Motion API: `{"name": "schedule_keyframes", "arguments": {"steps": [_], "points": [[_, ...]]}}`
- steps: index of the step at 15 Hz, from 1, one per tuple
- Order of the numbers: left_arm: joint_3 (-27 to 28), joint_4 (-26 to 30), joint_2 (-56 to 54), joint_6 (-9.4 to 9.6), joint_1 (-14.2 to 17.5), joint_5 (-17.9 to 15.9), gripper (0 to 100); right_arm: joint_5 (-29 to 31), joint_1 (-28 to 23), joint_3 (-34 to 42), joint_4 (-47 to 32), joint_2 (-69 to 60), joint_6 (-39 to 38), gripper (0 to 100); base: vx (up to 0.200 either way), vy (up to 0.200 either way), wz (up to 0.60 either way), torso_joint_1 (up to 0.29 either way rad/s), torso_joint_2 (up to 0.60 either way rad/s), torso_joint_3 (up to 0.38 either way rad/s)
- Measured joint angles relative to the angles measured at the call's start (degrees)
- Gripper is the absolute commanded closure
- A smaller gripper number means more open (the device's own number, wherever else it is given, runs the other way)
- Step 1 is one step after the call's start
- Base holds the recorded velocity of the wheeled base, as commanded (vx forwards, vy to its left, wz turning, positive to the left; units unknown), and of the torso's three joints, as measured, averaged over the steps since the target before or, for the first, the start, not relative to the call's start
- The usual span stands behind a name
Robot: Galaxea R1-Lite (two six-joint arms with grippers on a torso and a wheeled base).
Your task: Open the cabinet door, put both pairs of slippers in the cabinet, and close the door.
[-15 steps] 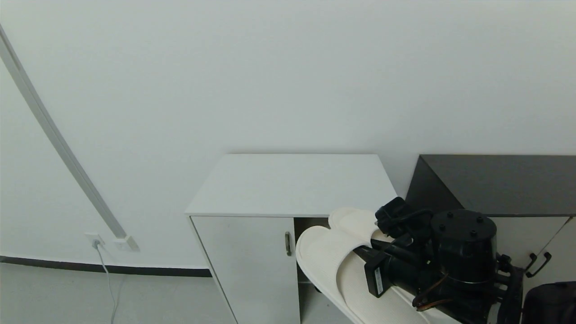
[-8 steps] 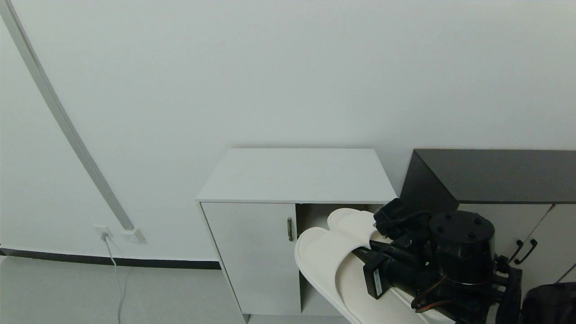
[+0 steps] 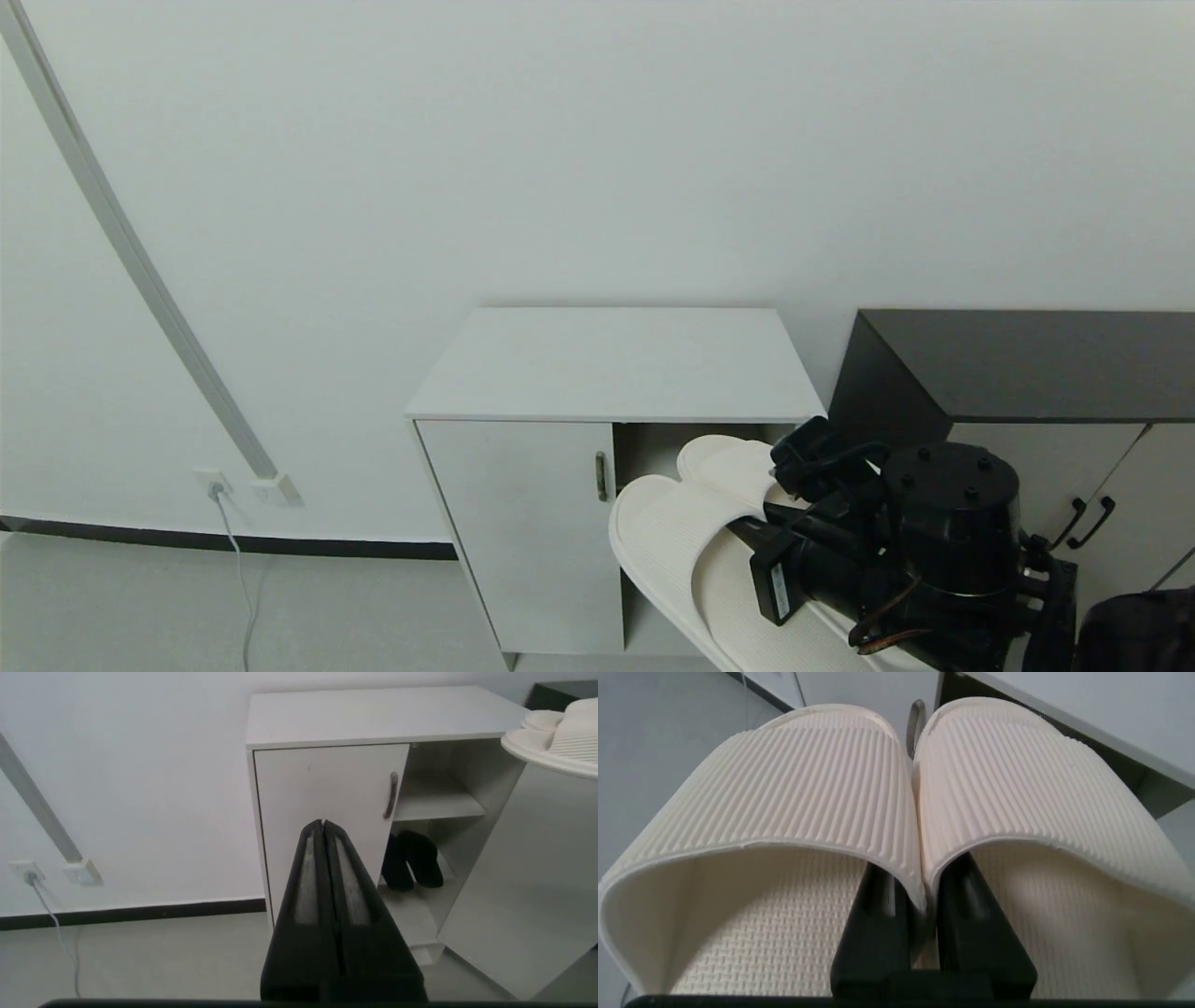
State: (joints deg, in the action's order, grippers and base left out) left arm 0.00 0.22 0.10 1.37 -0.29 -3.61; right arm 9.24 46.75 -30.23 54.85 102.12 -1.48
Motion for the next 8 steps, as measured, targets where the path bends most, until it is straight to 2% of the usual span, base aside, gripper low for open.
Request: {"name": "schedule_keyframes", "arguments": {"steps": [8], "points": [[0.0,0.1,0.0,-0.22,0.0,0.2,100,0.1,-0.4,1.2,2.4,0.0,0.1,100,0.0,0.0,0.0,-0.152,0.35,0.189]]}}
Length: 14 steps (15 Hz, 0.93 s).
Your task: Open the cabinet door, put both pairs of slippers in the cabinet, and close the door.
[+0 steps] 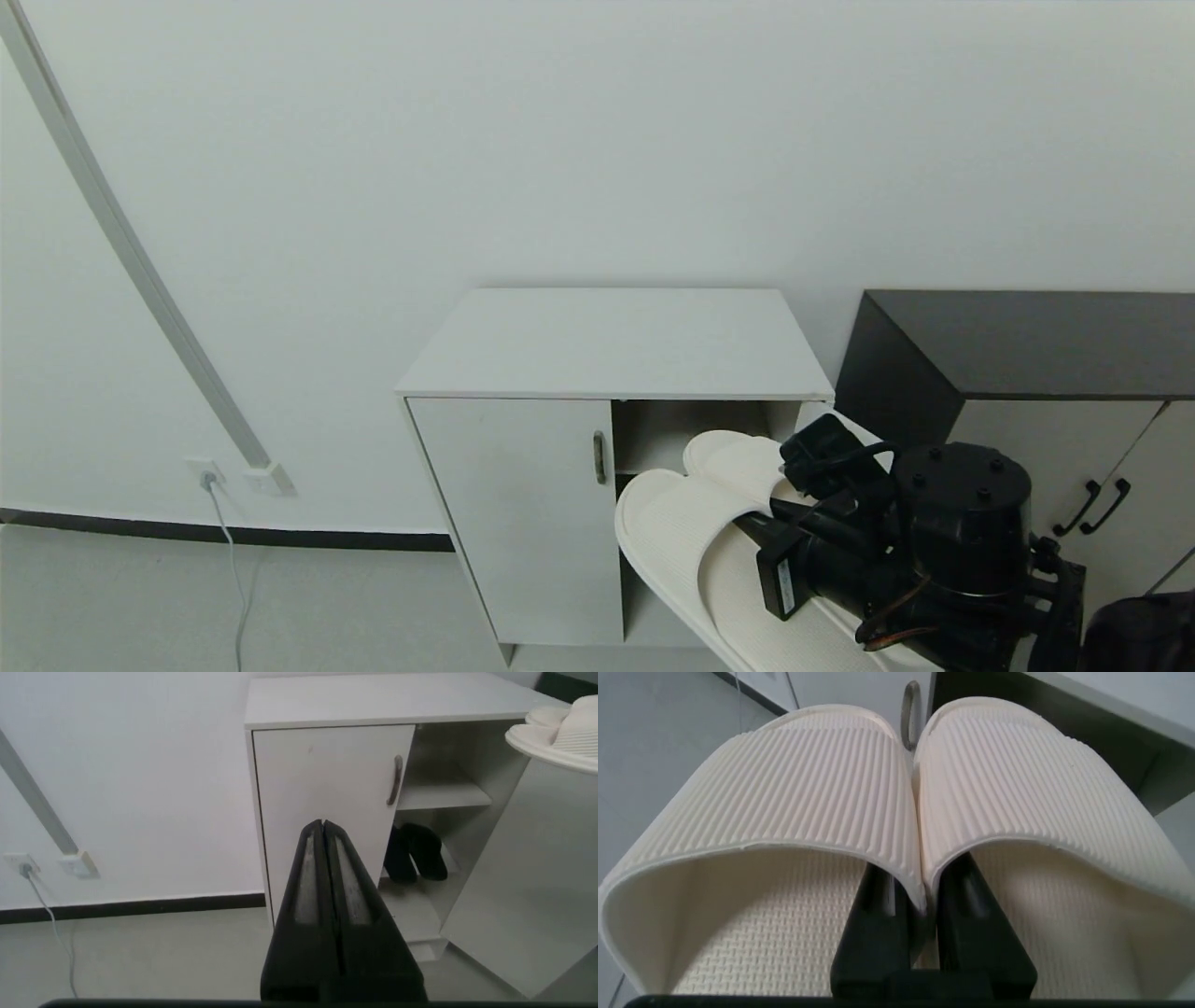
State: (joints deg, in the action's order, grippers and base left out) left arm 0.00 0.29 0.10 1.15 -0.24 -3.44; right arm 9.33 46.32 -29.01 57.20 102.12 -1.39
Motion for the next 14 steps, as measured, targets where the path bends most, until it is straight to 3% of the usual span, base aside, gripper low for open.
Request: {"name": "schedule_keyframes", "arguments": {"steps": [14], "points": [[0.0,0.0,0.0,0.0,0.0,0.0,100,0.0,0.0,0.4,0.0,0.5,0.0,100,0.0,0.0,0.0,-0.209,0.5,0.295]]}}
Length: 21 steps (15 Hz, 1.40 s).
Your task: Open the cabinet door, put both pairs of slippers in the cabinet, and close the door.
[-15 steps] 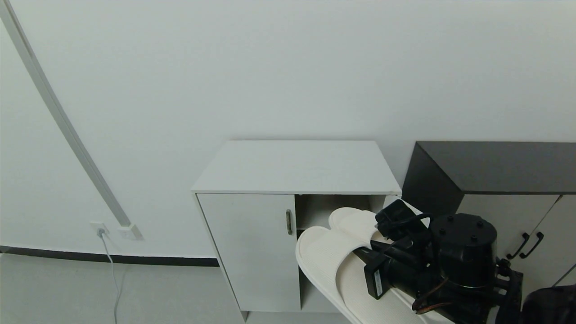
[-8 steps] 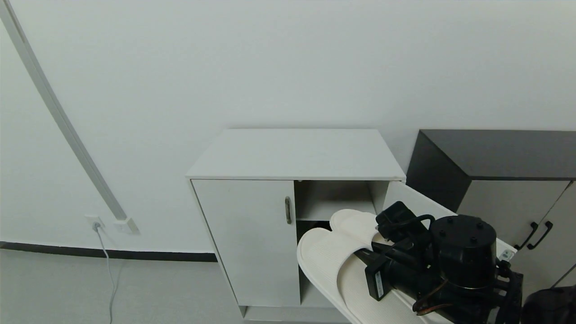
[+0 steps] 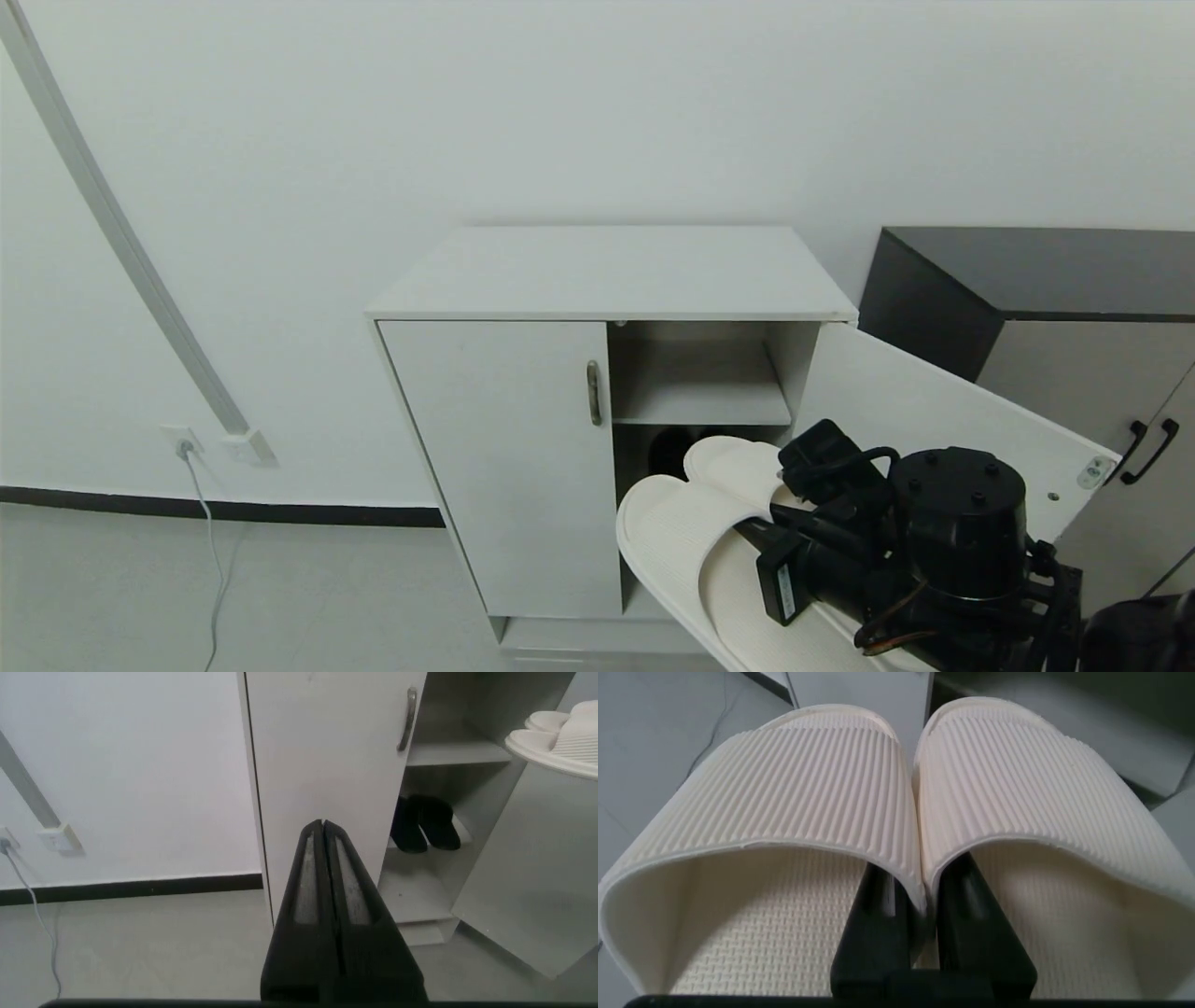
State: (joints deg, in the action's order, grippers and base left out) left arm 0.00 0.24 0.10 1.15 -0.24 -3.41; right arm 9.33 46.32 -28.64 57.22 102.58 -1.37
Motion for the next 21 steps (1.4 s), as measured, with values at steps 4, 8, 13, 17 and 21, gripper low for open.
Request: {"name": "schedule_keyframes", "arguments": {"steps": [4,8,13,17,21], "points": [[0.0,0.0,0.0,-0.02,0.0,0.0,100,0.0,0.0,0.0,0.1,0.3,0.0,100,0.0,0.0,0.0,-0.181,0.5,0.325],[0.0,0.0,0.0,-0.02,0.0,0.0,100,-0.1,-0.1,-0.1,0.5,0.9,0.0,100,0.0,0.0,0.0,-0.147,0.47,0.322],[0.0,0.0,0.0,0.0,0.0,0.0,100,-0.1,-0.1,0.0,0.9,1.2,0.0,100,0.0,0.0,0.0,-0.115,0.47,0.345],[0.0,0.0,0.0,-0.02,0.0,0.0,100,-0.7,-0.1,0.3,0.9,1.4,-0.1,100,0.0,0.0,0.0,-0.054,0.45,0.372],[0.0,0.0,0.0,0.0,0.0,0.0,100,-0.7,-0.1,0.4,2.3,1.8,-0.1,100,0.0,0.0,0.0,-0.007,0.27,0.261]]}}
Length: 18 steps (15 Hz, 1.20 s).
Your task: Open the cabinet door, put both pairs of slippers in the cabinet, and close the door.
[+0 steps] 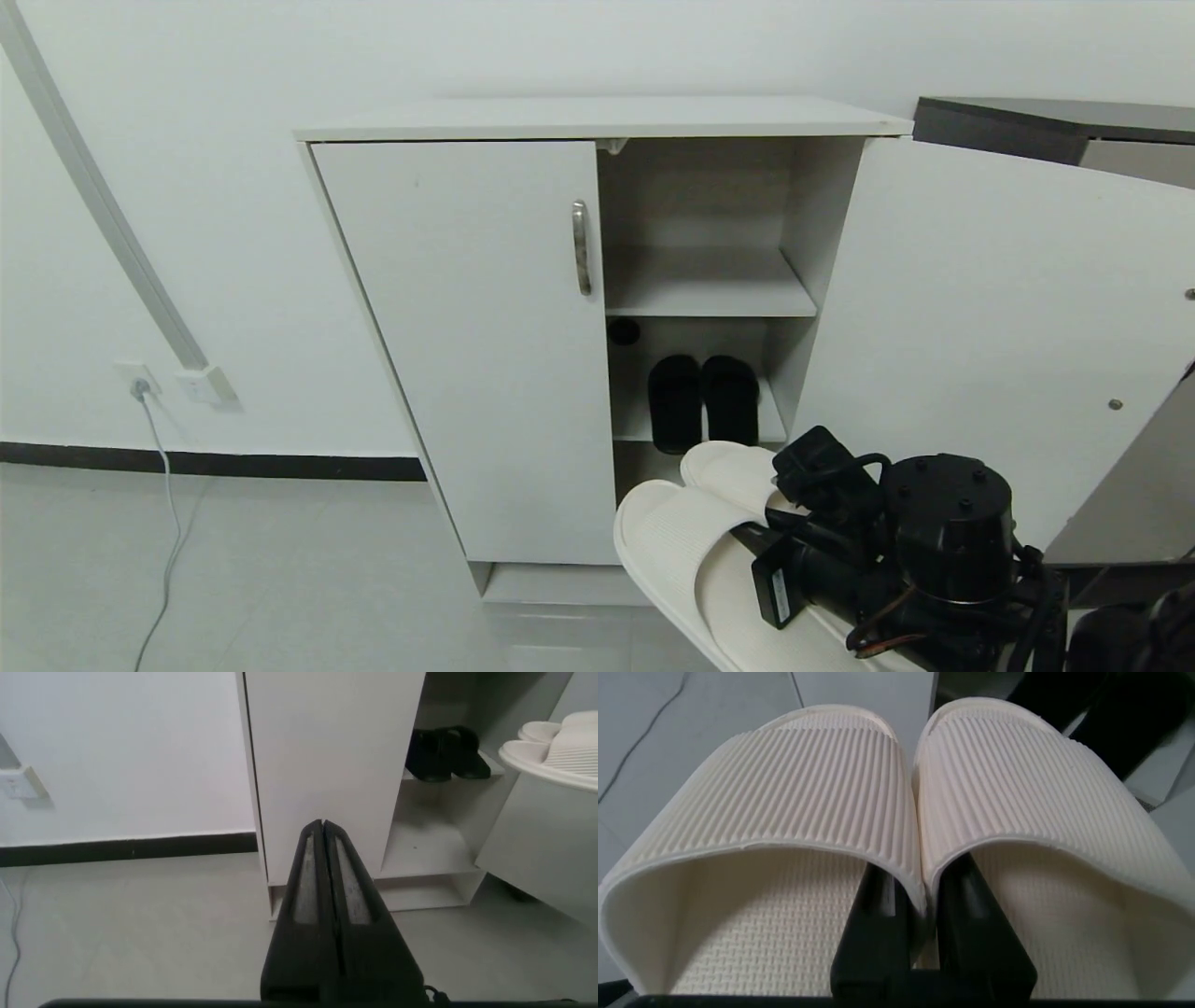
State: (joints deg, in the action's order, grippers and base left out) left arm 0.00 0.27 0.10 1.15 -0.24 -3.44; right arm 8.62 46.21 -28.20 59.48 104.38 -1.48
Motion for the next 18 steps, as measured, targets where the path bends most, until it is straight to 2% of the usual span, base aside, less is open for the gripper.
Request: {"name": "schedule_keyframes", "arguments": {"steps": [5,7,14,16,18], "points": [[0.0,0.0,0.0,-0.02,0.0,0.0,100,0.1,0.0,0.4,1.7,0.9,0.2,100,0.0,0.0,0.0,0.0,0.02,0.01],[0.0,0.0,0.0,0.13,0.0,0.0,100,-0.1,0.0,0.3,3.0,1.4,0.1,100,0.0,0.0,-0.6,0.002,0.0,0.007],[0.0,0.0,0.0,0.18,0.0,0.0,100,0.2,0.1,-0.1,6.5,3.6,0.4,100,0.0,0.0,0.0,0.0,0.0,0.0],[0.0,0.0,0.0,0.11,0.0,0.0,100,2.6,0.3,-1.4,9.8,5.3,0.6,100,0.0,0.0,0.0,0.0,0.0,0.0],[0.0,0.0,0.0,0.16,0.0,0.0,100,9.4,0.6,-4.4,13.1,7.5,0.7,100,0.0,0.0,0.0,0.0,0.0,0.0]]}}
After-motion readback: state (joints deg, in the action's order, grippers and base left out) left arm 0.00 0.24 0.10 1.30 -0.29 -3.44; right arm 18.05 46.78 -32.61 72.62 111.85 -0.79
